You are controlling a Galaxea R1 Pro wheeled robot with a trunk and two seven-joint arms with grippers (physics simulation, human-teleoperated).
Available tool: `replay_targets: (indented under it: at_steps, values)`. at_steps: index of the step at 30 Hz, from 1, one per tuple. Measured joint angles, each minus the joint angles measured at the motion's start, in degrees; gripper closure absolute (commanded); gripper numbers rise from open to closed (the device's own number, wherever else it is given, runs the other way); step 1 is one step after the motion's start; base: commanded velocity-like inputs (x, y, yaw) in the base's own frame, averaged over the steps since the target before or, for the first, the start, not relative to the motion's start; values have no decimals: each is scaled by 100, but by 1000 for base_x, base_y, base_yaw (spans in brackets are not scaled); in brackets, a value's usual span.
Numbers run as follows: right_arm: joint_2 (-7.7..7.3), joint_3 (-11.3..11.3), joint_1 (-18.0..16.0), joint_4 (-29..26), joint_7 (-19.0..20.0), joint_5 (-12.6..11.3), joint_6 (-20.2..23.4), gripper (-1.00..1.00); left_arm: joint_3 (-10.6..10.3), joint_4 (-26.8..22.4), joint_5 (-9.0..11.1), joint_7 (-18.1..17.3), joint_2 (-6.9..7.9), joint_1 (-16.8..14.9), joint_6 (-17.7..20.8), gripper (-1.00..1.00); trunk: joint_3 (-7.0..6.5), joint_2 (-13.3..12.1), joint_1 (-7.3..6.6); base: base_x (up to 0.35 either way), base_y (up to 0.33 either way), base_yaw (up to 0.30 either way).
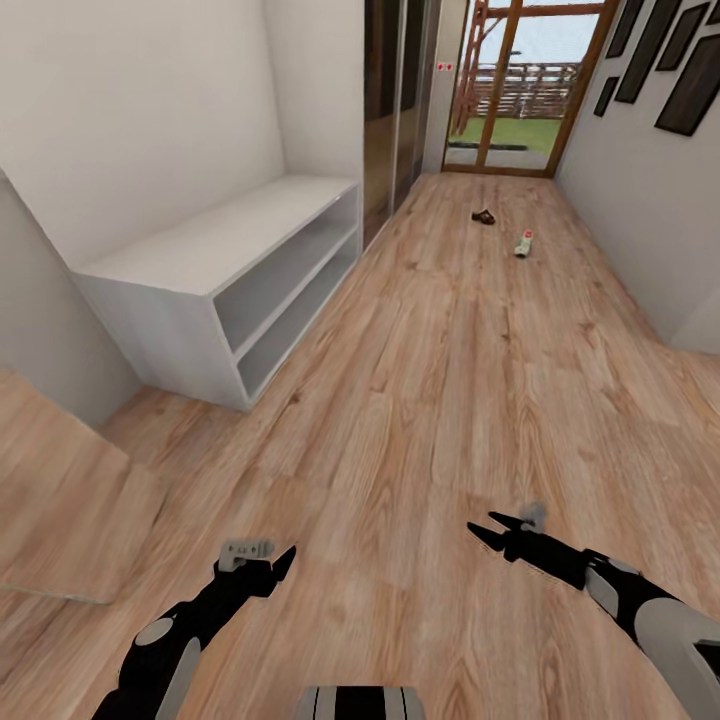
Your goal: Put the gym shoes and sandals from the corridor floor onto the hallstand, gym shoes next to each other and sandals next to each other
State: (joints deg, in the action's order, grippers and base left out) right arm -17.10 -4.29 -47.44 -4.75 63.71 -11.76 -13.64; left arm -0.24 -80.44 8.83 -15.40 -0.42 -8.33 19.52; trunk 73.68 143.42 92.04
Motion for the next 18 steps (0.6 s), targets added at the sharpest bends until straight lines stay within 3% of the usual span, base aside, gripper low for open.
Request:
replay_targets:
  at_steps: [5,18]
  values:
    - [-42,-1,0,-6,216,-14,1,-100,-4,0,-1,0,0,0,0,-100,0,0,0,321,-151,0]
    - [-39,3,0,-14,271,-18,10,-100,-9,0,7,0,0,0,0,-100,0,0,0,321,-151,0]
